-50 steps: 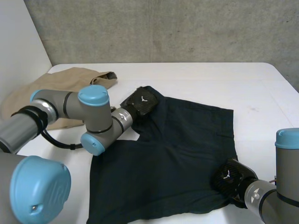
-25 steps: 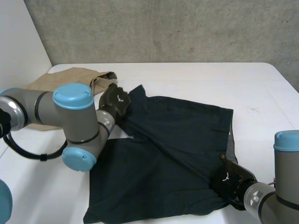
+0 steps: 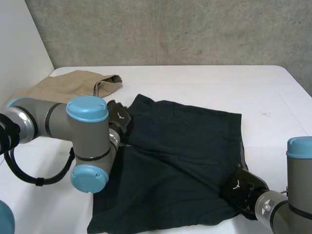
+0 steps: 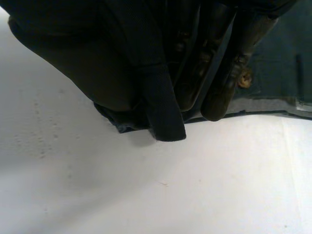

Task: Fold the laundry.

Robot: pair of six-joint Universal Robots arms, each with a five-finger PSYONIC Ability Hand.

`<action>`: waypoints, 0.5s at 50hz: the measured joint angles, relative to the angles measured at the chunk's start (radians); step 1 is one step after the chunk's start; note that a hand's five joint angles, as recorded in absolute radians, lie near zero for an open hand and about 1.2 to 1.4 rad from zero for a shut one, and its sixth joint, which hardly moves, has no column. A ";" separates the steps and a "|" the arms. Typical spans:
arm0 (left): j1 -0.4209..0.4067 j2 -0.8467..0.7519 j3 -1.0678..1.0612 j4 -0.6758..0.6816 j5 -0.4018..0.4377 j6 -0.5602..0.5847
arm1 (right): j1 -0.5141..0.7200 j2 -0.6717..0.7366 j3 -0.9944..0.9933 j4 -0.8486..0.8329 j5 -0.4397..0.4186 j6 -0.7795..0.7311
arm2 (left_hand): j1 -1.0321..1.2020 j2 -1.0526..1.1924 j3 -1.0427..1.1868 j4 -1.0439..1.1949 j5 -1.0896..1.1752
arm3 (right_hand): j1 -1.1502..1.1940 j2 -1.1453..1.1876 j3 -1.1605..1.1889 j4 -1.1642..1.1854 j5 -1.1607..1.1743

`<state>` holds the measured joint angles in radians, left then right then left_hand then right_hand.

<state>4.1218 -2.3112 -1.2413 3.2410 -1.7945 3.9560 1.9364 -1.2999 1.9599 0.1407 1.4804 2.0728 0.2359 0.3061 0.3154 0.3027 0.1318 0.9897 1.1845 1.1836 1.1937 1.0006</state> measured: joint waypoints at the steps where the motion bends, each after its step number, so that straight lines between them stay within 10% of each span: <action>1: -0.001 0.014 -0.007 0.002 0.002 -0.037 | -0.001 -0.001 -0.005 -0.008 0.000 0.008 | -0.028 -0.048 -0.044 -0.042 -0.042 | 0.001 0.000 0.000 0.000 0.000; 12: 0.007 0.333 -0.207 -0.024 0.062 -0.384 | -0.004 -0.002 -0.047 -0.035 -0.001 0.101 | -0.013 -0.068 -0.076 -0.068 -0.069 | 0.001 0.000 0.000 0.000 0.000; 25: -0.001 0.622 -0.556 -0.255 0.185 -0.469 | -0.031 -0.003 -0.079 -0.046 0.000 0.189 | 0.165 0.089 0.081 0.095 0.095 | 0.001 0.000 0.000 0.000 0.000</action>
<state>4.1209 -1.6894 -1.7970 2.9861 -1.6095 3.4866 1.9058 -1.3024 1.8813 0.0948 1.4801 2.2620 0.4008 0.3956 0.3963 0.3980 0.2271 0.9902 1.1845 1.1836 1.1937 1.0010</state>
